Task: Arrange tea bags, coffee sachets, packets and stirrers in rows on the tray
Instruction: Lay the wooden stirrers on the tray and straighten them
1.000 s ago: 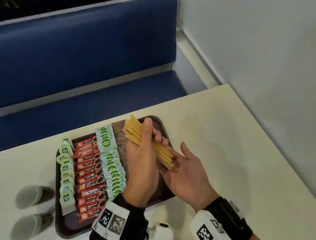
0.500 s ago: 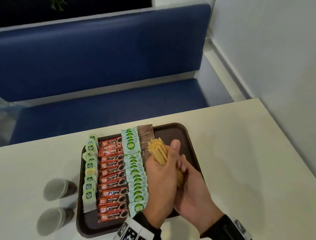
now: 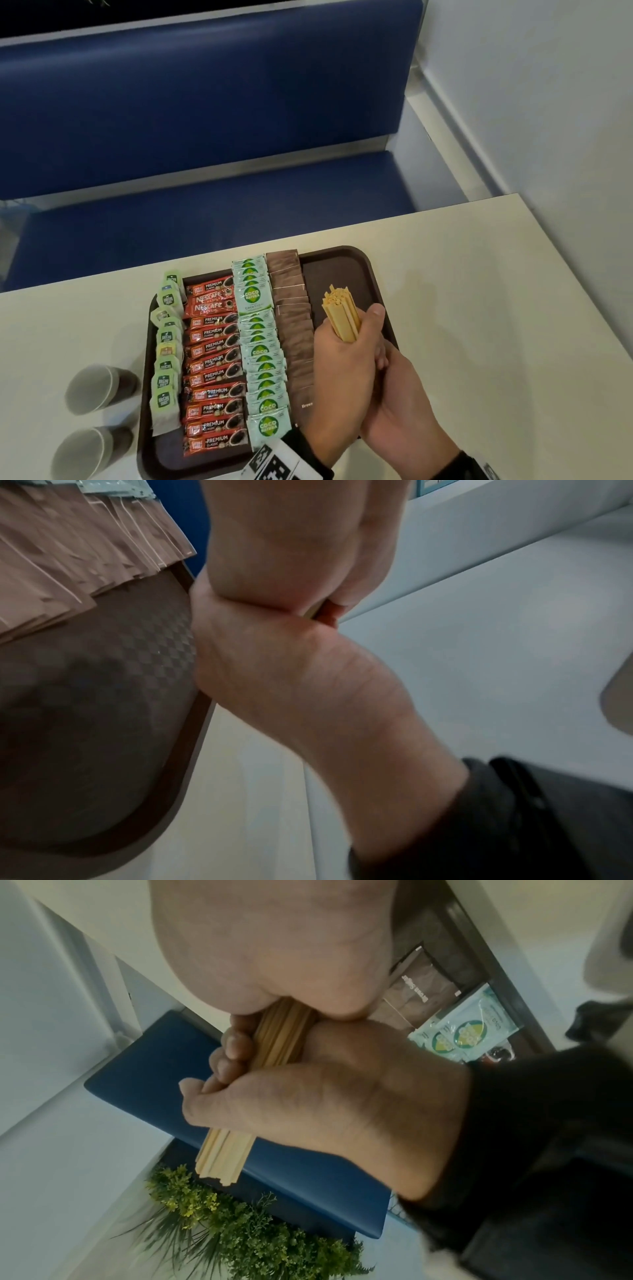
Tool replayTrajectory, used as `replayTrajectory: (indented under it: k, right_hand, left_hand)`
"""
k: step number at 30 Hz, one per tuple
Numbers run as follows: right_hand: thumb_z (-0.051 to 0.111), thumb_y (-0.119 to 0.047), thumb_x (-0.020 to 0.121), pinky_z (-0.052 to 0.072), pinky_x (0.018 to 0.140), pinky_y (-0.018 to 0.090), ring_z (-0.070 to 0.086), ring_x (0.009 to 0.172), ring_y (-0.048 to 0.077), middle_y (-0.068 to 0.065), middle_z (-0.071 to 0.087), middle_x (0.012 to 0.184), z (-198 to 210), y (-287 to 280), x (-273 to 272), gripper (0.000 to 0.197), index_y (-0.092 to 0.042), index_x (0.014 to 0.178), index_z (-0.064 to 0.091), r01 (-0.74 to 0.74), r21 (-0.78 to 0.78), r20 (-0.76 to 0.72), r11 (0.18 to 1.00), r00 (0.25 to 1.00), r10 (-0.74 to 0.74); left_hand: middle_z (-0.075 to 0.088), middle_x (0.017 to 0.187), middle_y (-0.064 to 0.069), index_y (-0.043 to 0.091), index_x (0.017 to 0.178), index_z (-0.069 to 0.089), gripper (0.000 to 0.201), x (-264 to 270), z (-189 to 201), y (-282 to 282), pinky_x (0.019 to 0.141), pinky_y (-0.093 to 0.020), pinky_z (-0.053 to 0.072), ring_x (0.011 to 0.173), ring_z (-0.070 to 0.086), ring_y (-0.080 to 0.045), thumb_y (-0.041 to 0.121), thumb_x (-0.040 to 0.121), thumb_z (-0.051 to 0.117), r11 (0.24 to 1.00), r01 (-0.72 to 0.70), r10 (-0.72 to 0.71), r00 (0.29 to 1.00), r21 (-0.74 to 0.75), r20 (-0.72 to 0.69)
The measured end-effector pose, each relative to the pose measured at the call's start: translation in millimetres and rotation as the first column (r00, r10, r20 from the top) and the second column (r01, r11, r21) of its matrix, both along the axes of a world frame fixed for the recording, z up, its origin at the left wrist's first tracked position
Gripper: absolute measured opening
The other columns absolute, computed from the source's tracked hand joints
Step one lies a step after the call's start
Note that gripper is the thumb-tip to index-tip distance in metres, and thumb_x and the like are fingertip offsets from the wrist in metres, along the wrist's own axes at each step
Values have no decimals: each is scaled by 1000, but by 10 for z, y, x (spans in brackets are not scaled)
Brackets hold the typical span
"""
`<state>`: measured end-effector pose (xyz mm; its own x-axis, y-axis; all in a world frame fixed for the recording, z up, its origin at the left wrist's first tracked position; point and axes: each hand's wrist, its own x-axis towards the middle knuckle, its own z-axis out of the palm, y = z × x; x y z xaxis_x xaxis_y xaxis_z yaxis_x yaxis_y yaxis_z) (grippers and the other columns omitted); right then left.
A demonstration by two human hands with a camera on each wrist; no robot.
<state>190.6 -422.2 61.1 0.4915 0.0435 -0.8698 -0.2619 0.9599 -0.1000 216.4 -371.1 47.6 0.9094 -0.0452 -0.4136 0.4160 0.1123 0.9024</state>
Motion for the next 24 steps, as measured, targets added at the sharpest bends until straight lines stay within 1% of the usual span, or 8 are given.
replayTrajectory:
  k: [2,4,7,9,12,16,20,24]
  right_hand:
    - [50,-28,109,49,83,37,58,77,21,11,53,75,-52,-80,-30,38,-8,78,59,-76,-95,65,993,994,82]
    - [56,-36,105,53,89,39,68,91,23,13,70,91,-67,-262,-37,42,2,104,74,-202,-405,110,892,958,266]
    - [46,-38,107,52,103,33,70,121,12,-6,76,126,13,-577,80,40,-19,131,72,-176,-875,137,450,802,581]
    - [39,-33,113,50,110,25,63,133,7,-14,70,139,42,-692,218,40,-27,143,64,-124,-962,109,243,644,757]
    - [41,-33,113,47,111,19,60,134,2,-19,68,138,27,-725,373,38,-31,143,65,-149,-987,-16,54,434,901]
    - [45,-28,114,52,104,23,65,123,3,-19,73,122,-37,-677,384,32,-28,125,75,-125,-976,-211,-180,302,930]
    - [44,-36,113,48,107,16,61,129,-3,-25,70,131,-56,-643,384,35,-32,135,70,-158,-975,-198,-159,273,942]
    - [49,-49,106,51,111,30,64,128,1,-19,68,137,-89,-669,233,37,-40,140,61,-288,-948,-63,133,581,812]
  left_hand:
    - [44,49,-3,23,52,49,56,54,2,-2,56,-32,45,47,44,-19,18,105,67,999,49,-49,997,13,-58]
    - [41,52,-1,22,58,53,48,95,-8,11,51,-31,40,46,39,-16,16,104,66,994,90,-99,980,-60,-170]
    - [42,57,2,15,80,56,25,109,-49,77,48,-28,39,46,40,-12,16,104,65,966,200,-243,917,-163,-315]
    - [43,58,3,14,84,54,22,102,-75,116,49,-27,40,47,40,-12,16,103,65,937,281,-343,855,-209,-388]
    - [45,56,2,14,79,54,26,113,-80,140,48,-26,41,46,41,-12,11,104,61,909,356,-417,805,-217,-422]
    - [43,55,0,12,74,54,32,154,-85,194,48,-27,41,46,41,-14,5,105,52,916,331,-399,799,-225,-450]
    - [45,57,-1,13,74,55,33,84,-113,219,49,-28,42,48,42,-15,9,106,54,943,272,-332,827,-193,-454]
    - [64,70,-11,13,77,61,27,154,-124,253,68,-36,56,66,64,-25,16,102,66,979,7,-100,887,-202,-452]
